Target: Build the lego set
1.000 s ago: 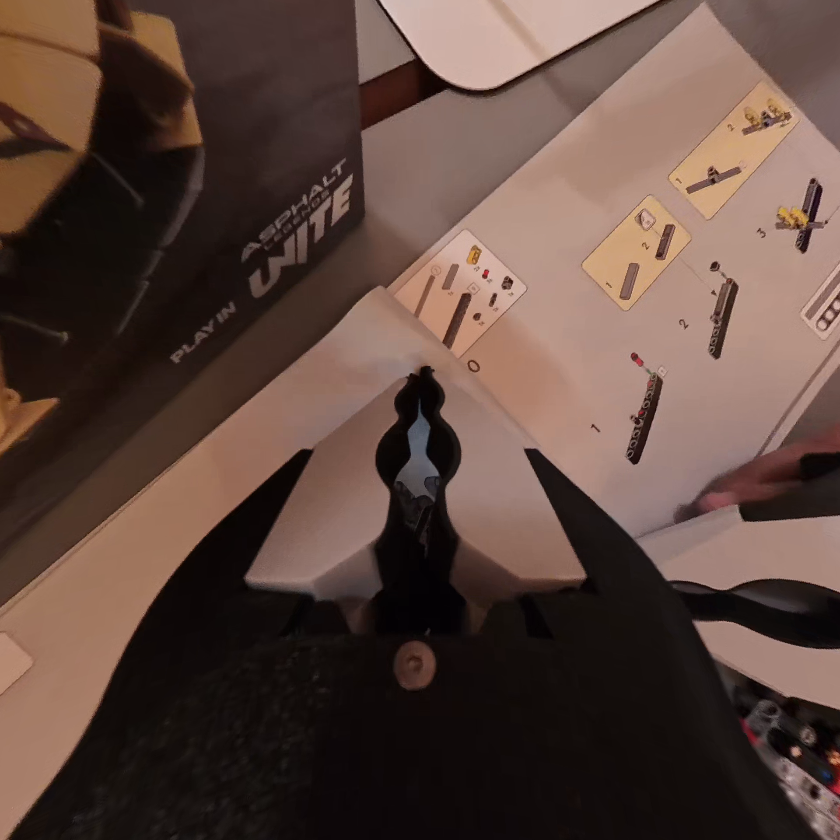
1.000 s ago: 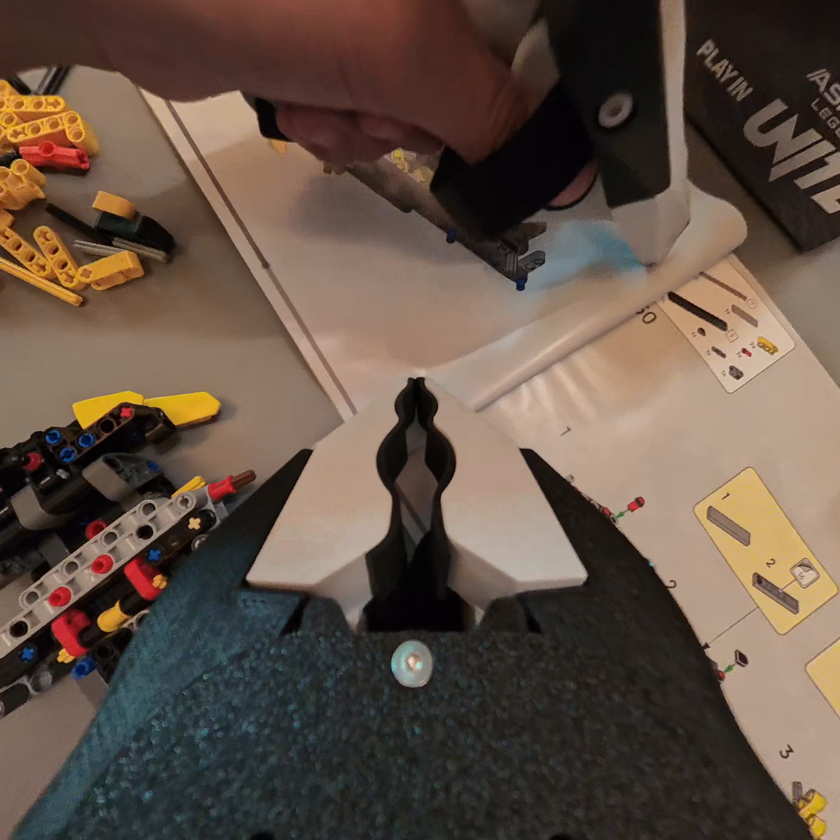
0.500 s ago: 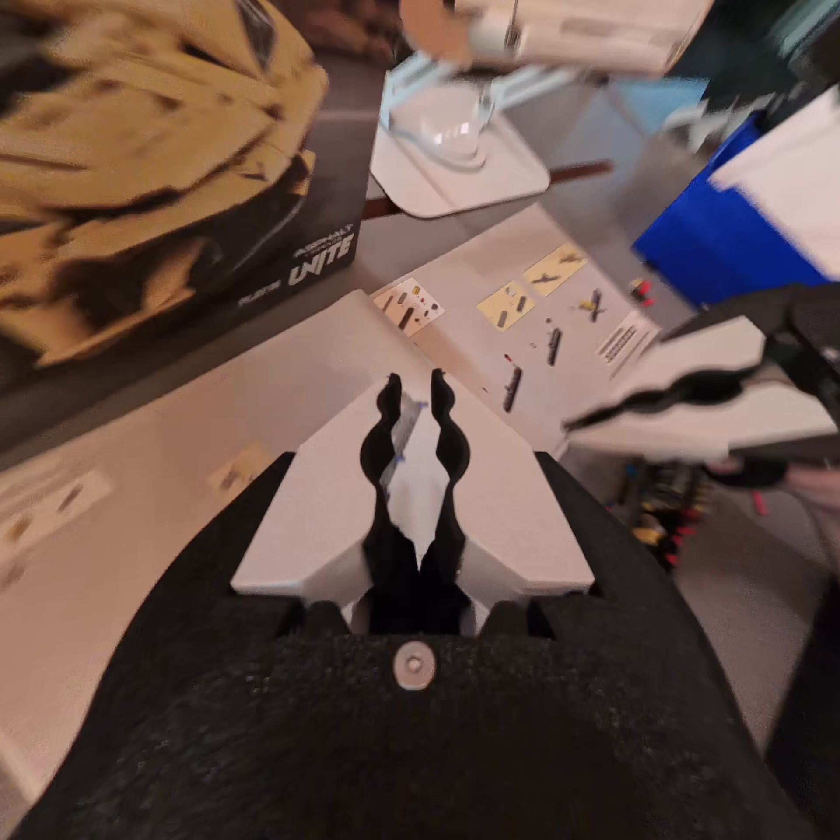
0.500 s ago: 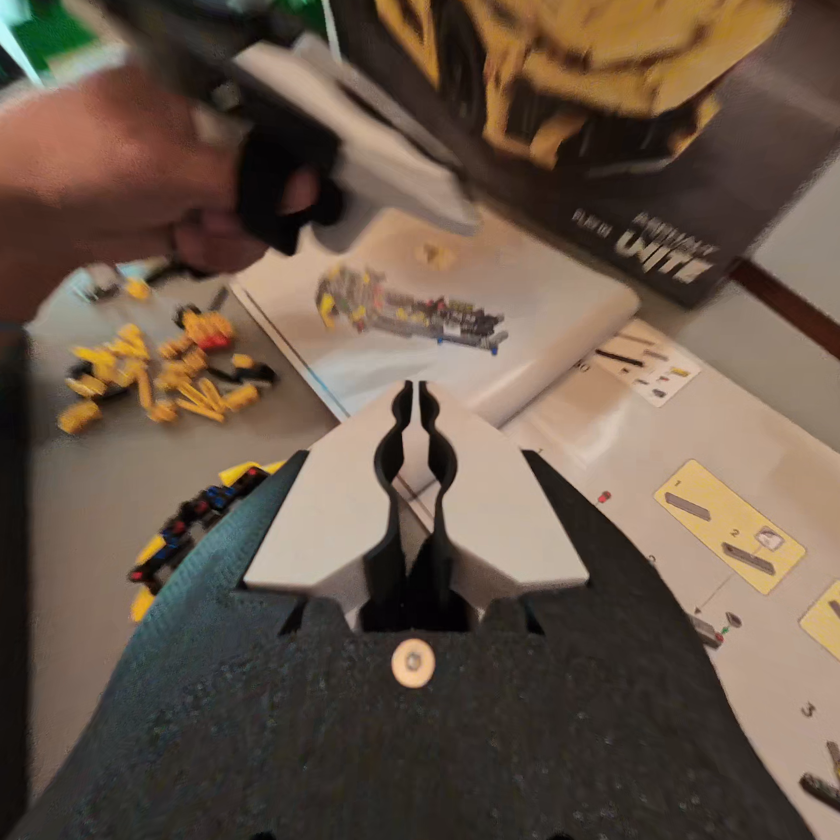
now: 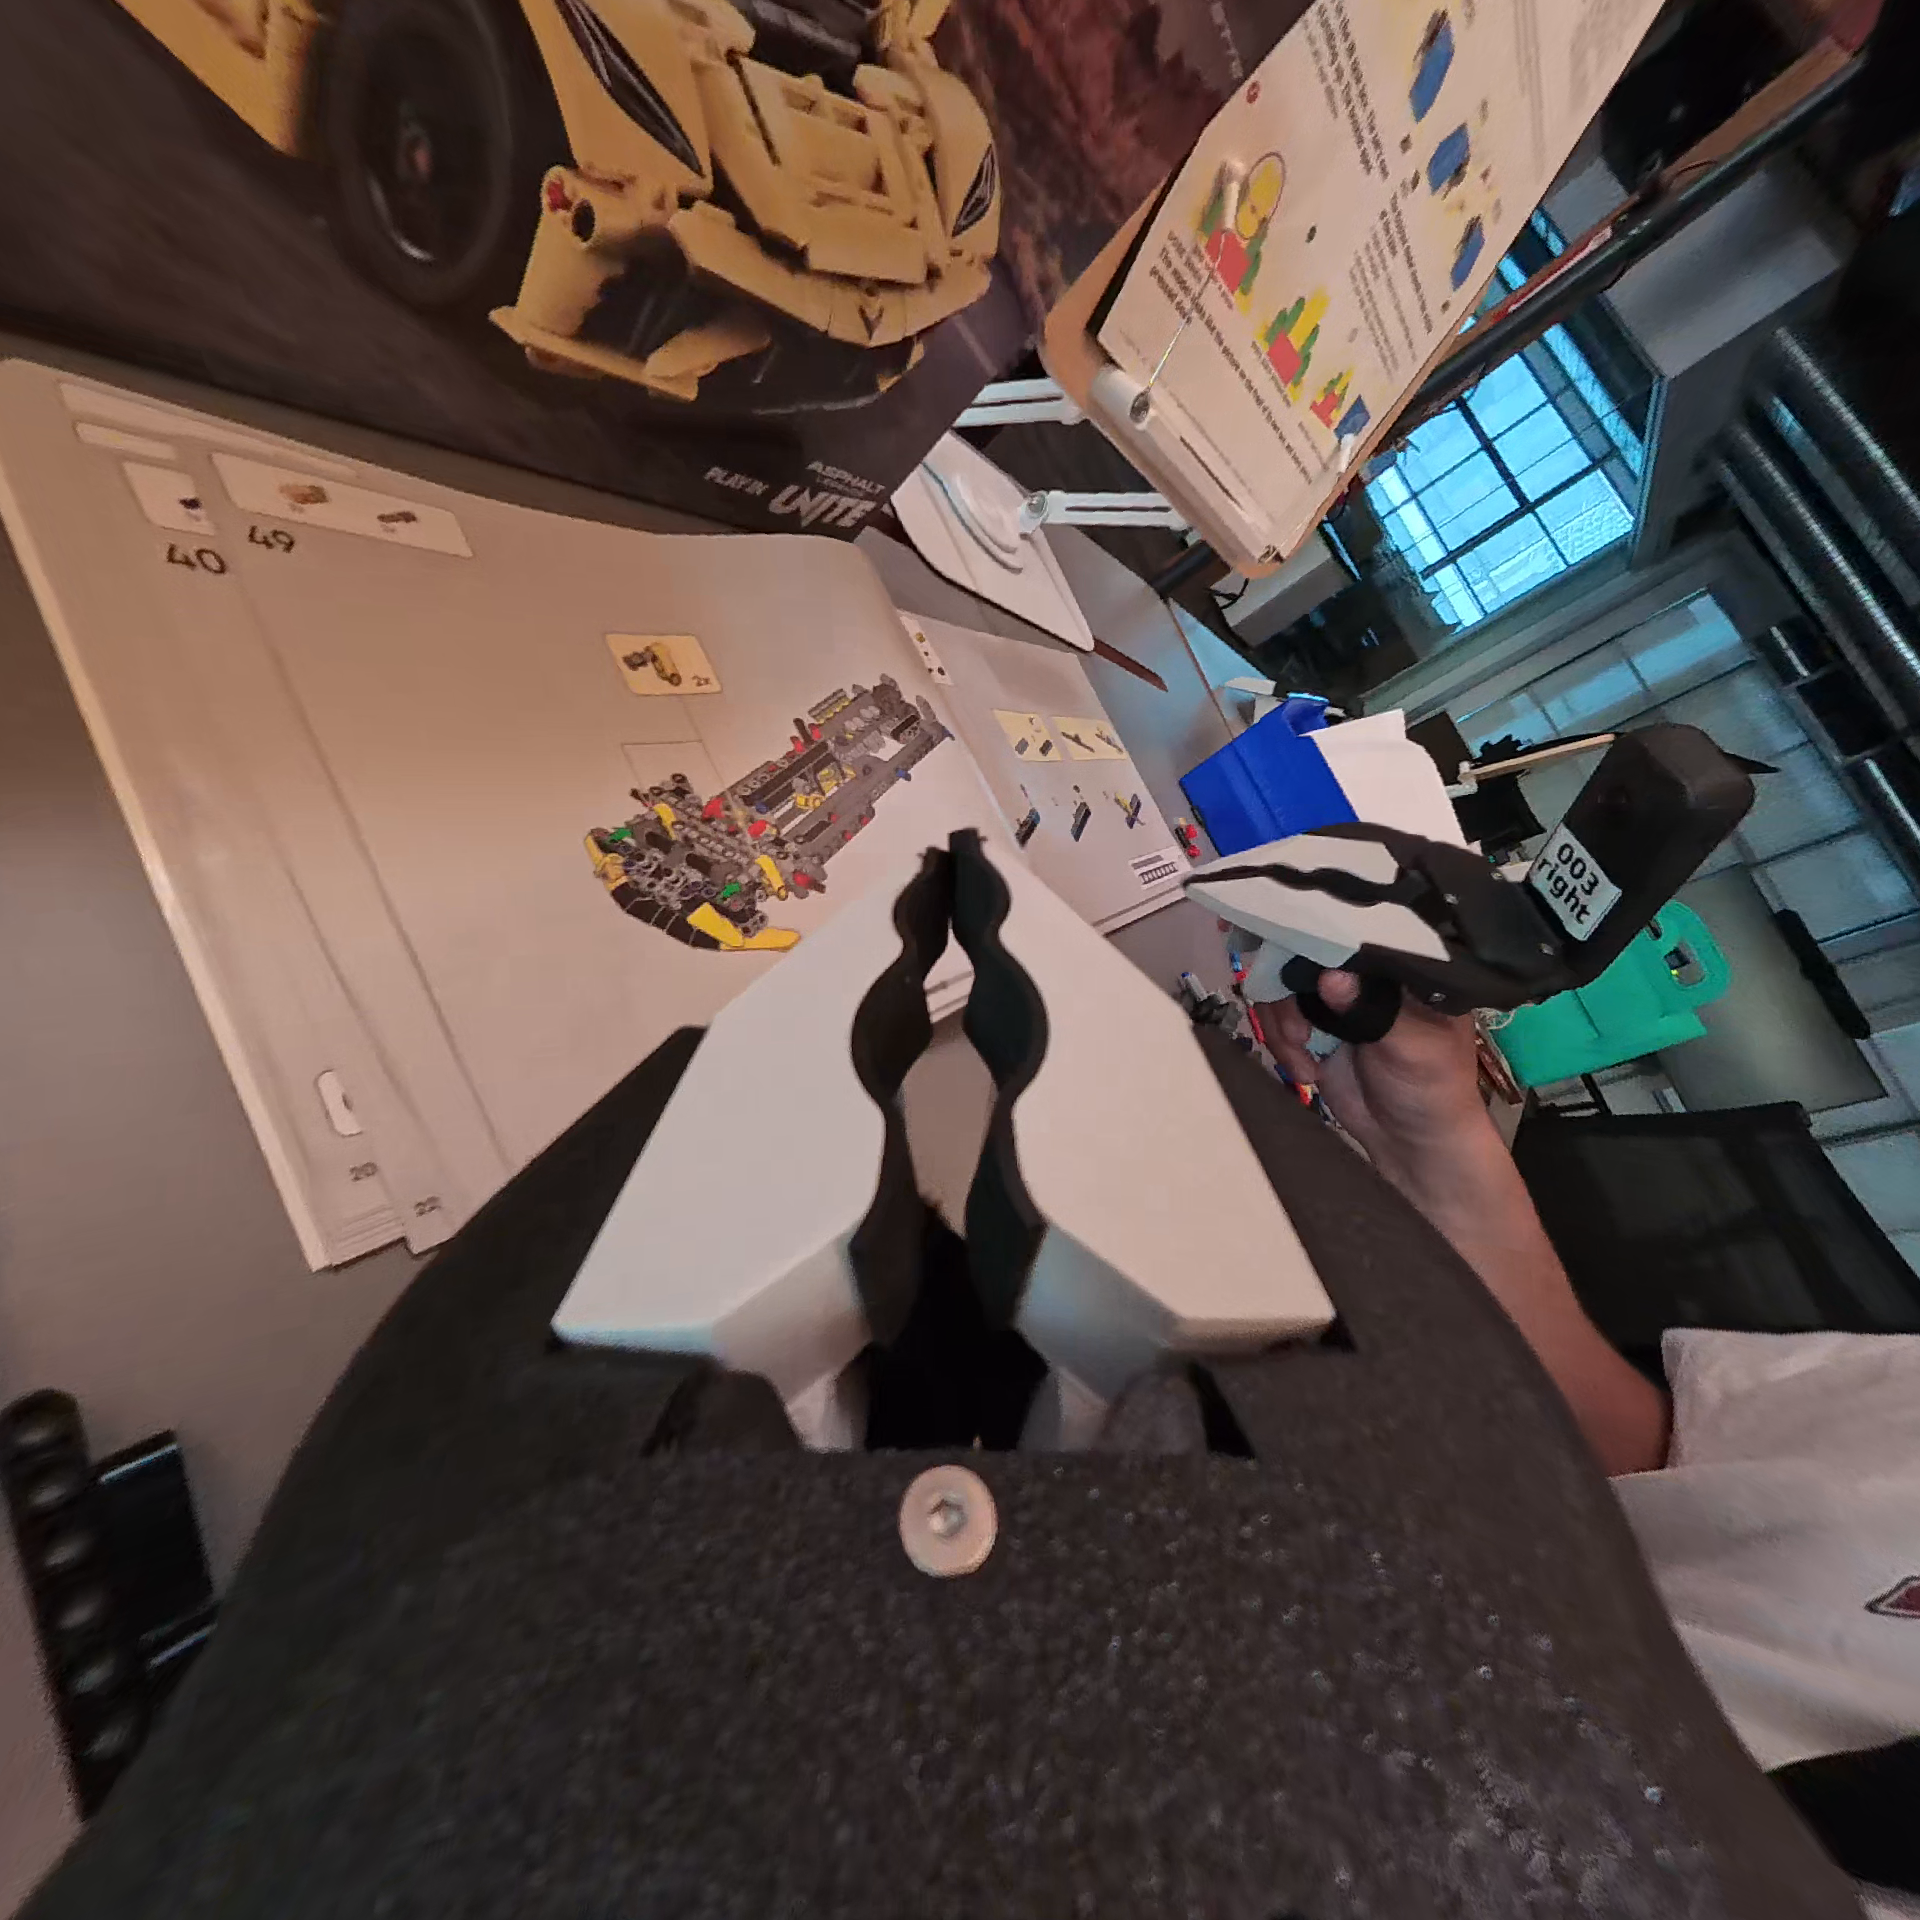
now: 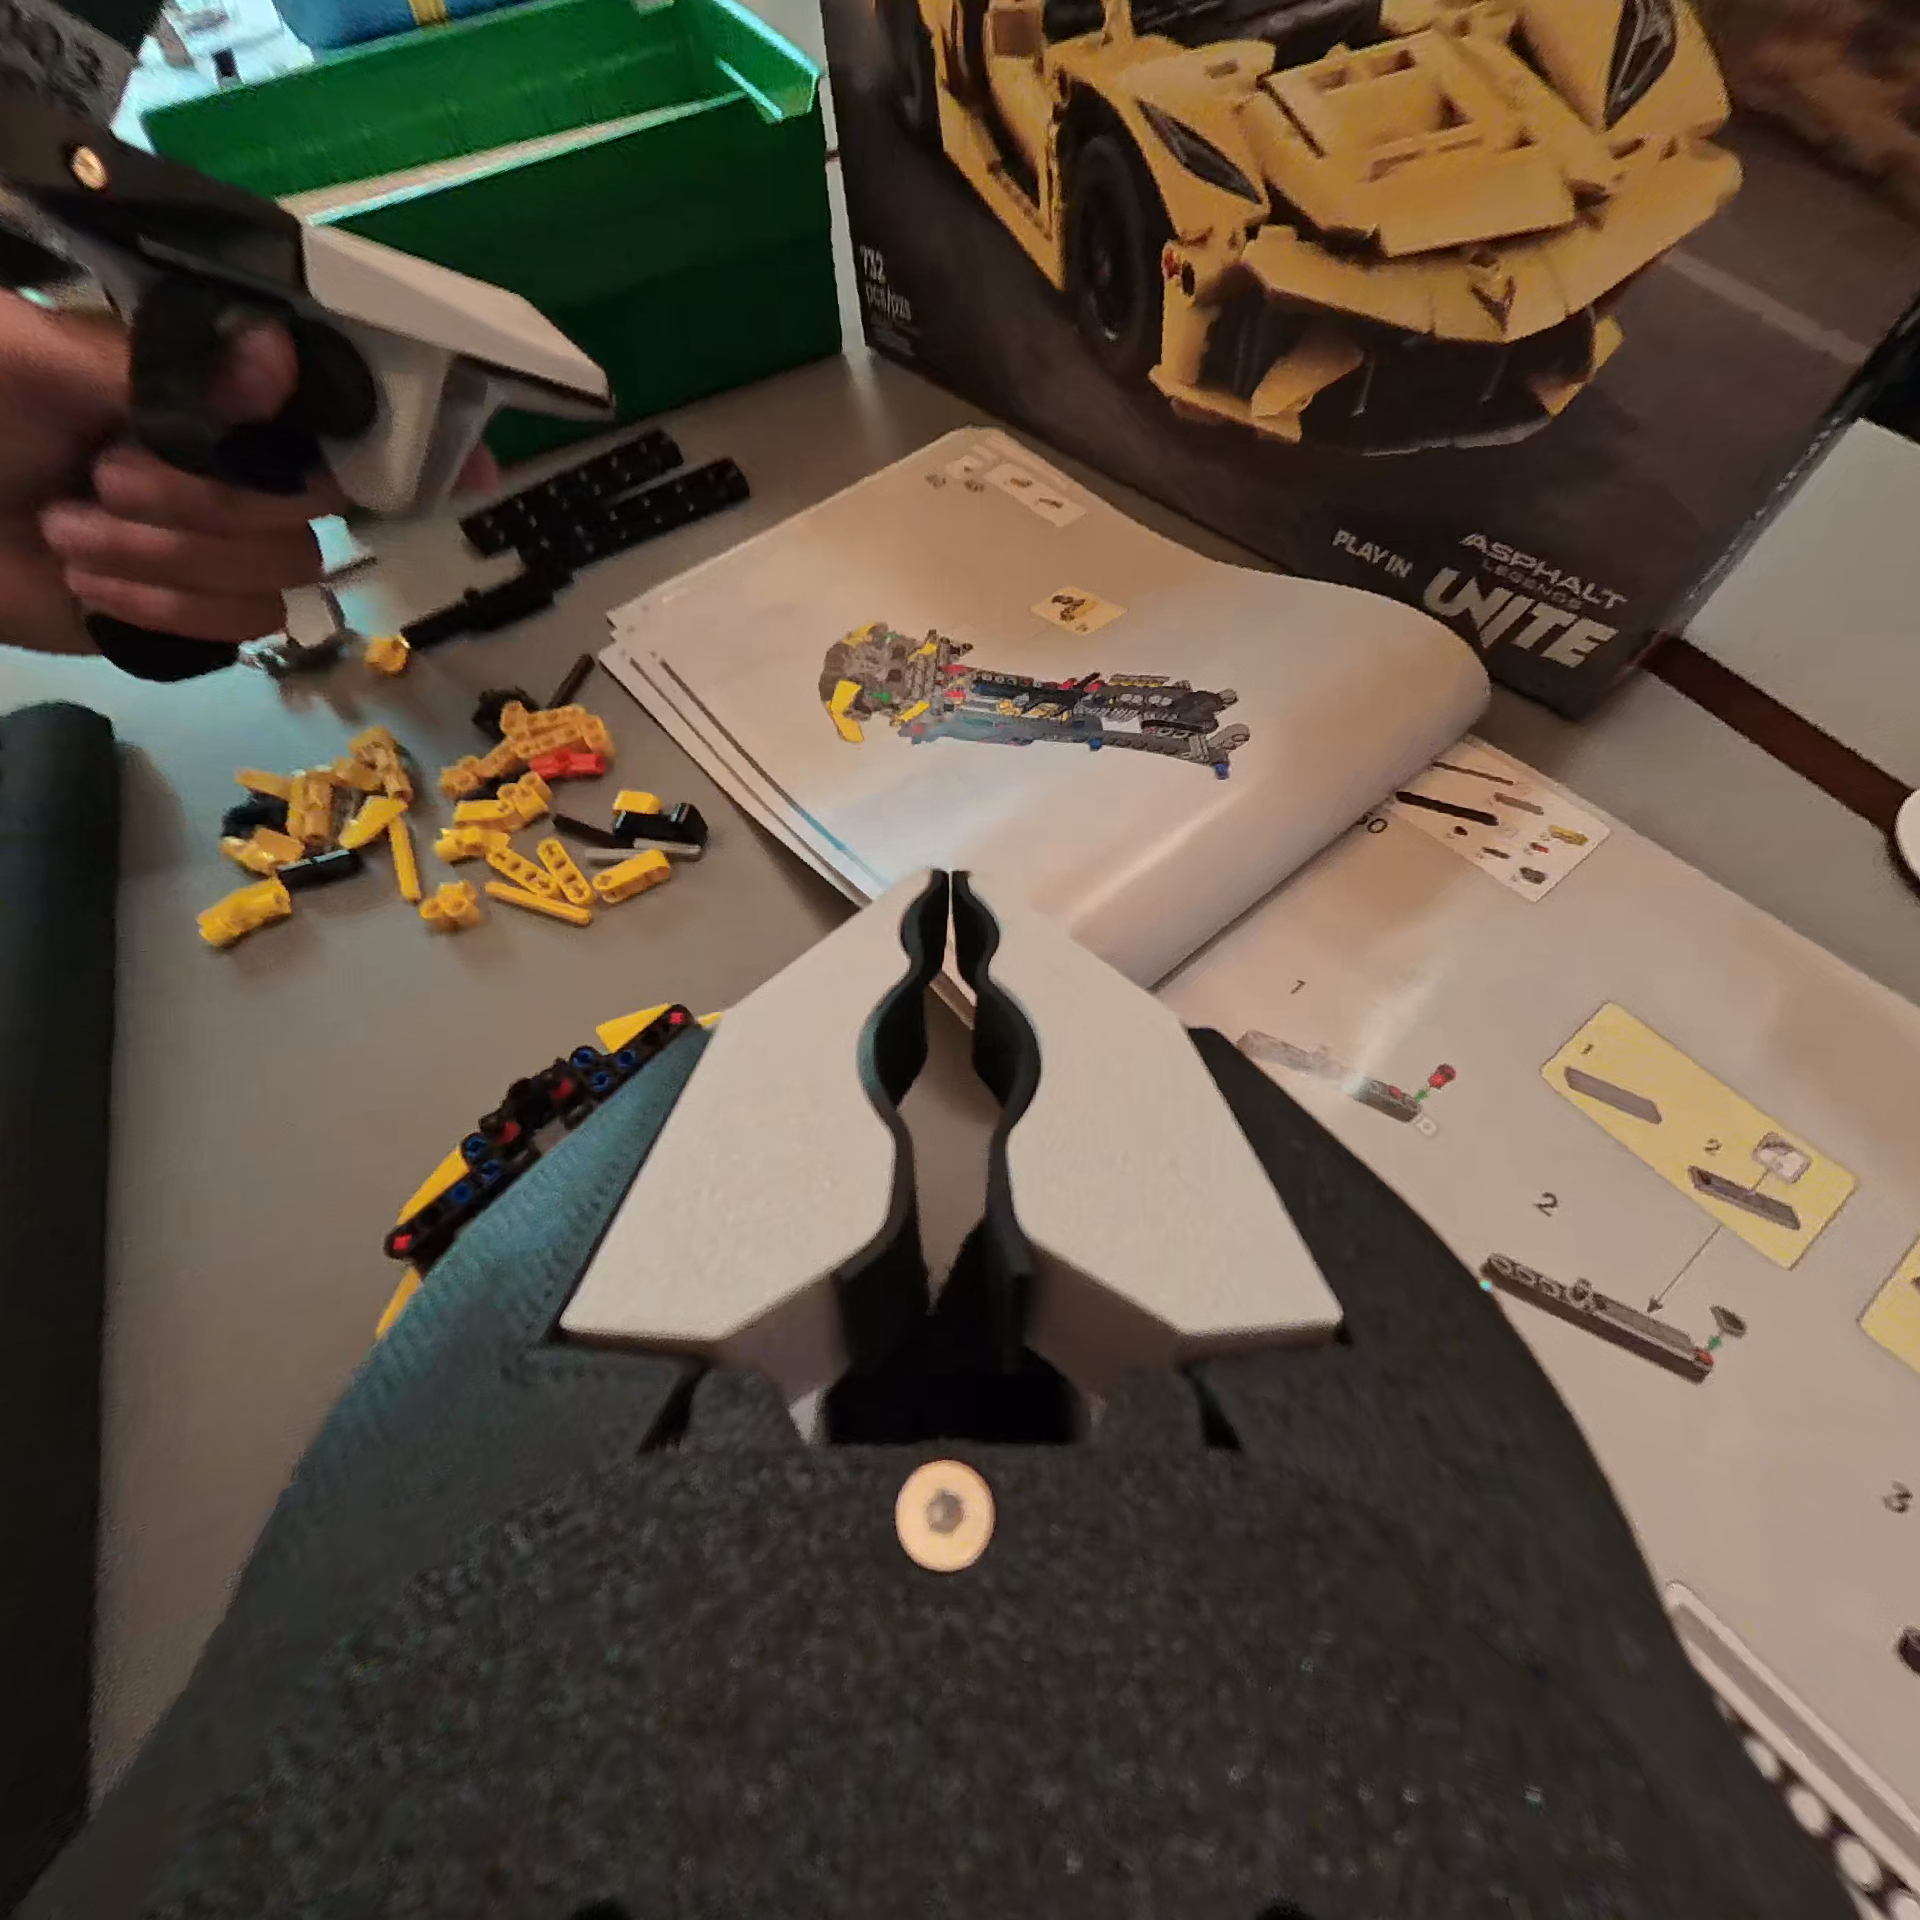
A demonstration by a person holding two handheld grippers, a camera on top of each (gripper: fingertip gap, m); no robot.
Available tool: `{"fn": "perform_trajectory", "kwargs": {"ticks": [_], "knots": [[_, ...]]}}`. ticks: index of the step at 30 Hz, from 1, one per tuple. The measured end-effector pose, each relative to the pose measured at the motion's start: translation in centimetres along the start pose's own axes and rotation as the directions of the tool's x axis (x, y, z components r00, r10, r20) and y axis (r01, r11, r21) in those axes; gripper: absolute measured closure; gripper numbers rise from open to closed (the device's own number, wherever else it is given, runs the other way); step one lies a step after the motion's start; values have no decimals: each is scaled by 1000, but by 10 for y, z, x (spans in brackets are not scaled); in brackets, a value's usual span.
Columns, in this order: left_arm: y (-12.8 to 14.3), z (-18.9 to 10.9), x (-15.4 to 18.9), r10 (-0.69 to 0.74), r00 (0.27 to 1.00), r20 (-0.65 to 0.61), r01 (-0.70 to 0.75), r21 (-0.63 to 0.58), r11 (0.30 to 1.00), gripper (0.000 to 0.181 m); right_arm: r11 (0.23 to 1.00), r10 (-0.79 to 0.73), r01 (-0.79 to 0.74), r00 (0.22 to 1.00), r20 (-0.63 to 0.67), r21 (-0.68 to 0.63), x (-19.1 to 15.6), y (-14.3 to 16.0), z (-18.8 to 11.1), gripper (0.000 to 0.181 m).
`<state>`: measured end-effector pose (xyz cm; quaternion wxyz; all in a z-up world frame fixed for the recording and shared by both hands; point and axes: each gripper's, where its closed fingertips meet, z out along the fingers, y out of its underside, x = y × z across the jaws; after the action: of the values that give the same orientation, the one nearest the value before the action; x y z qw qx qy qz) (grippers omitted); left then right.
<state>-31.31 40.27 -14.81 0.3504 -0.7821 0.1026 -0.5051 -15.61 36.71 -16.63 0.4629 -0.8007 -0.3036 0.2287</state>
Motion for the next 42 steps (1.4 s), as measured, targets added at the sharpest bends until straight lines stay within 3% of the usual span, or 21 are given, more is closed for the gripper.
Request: {"fn": "perform_trajectory", "kwargs": {"ticks": [6, 16, 26, 30, 33, 36, 42], "knots": [[-1, -3, 6, 20, 1000, 11, -20, -2, 1000, 181, 1000, -10, 10, 1000, 25, 5, -8, -4, 3, 181], [12, -7, 10, -69, 997, 27, 70, -60, 996, 175, 999, -43, 43, 999, 13, -13, -14, 0, -6, 181], [16, -9, 43, -248, 965, -89, 241, -76, 968, 174, 1000, -17, 17, 1000, 17, 6, -20, 5, -20, 181], [23, -11, 34, -176, 984, 22, 177, -77, 981, 174, 1000, 0, 0, 1000, 16, 15, -21, 10, -25, 181], [25, -20, 7, -3, 970, 241, 22, -75, 997, 170, 1000, 12, -12, 1000, 12, 18, -19, 13, -27, 181], [22, -34, -13, 183, 890, 417, -153, -105, 983, 153, 1000, 21, -21, 1000, 13, 22, -17, 15, -29, 181], [1, -61, -36, 418, 698, 582, -417, -145, 897, 124, 999, 28, -29, 999, 21, 14, -15, 17, -23, 181]]}}
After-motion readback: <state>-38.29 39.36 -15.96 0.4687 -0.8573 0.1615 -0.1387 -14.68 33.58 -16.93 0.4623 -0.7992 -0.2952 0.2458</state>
